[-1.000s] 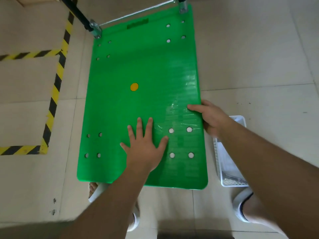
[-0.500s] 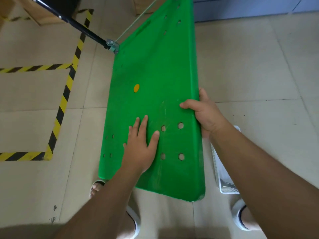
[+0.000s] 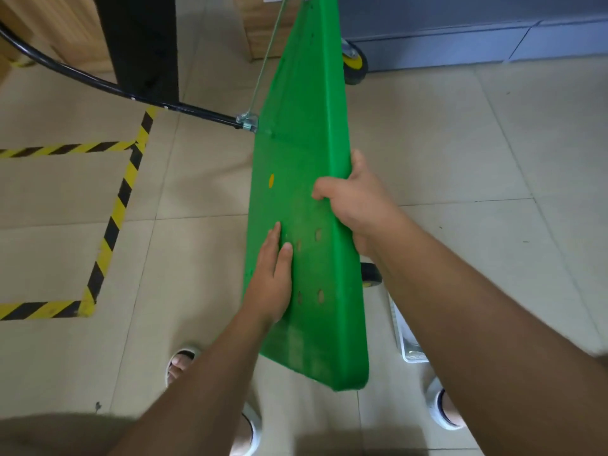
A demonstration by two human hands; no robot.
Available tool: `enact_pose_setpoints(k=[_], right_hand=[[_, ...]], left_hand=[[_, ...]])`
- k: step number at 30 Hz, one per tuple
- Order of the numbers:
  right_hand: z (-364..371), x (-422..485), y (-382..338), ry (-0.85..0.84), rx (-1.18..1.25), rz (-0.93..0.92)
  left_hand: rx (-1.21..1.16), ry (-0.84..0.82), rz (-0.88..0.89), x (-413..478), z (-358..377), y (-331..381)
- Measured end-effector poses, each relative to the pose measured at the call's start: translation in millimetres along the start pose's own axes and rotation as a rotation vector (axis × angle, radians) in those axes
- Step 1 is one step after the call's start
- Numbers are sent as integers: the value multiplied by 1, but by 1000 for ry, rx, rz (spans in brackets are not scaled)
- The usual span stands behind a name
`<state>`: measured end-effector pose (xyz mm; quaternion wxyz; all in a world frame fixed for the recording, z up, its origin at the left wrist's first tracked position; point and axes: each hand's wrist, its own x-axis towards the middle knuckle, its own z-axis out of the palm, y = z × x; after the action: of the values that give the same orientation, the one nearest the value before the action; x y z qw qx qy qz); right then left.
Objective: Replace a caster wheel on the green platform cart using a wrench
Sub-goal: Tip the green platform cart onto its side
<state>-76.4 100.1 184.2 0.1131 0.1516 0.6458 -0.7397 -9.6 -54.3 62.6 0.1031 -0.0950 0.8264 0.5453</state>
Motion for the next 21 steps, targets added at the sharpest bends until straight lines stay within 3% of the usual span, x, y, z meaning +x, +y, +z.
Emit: enact_pose_setpoints(k=[21], right_hand=[[10,-59,-17,155,-247,47]], left_hand=[[-325,-296,-159,-42,35,-4]])
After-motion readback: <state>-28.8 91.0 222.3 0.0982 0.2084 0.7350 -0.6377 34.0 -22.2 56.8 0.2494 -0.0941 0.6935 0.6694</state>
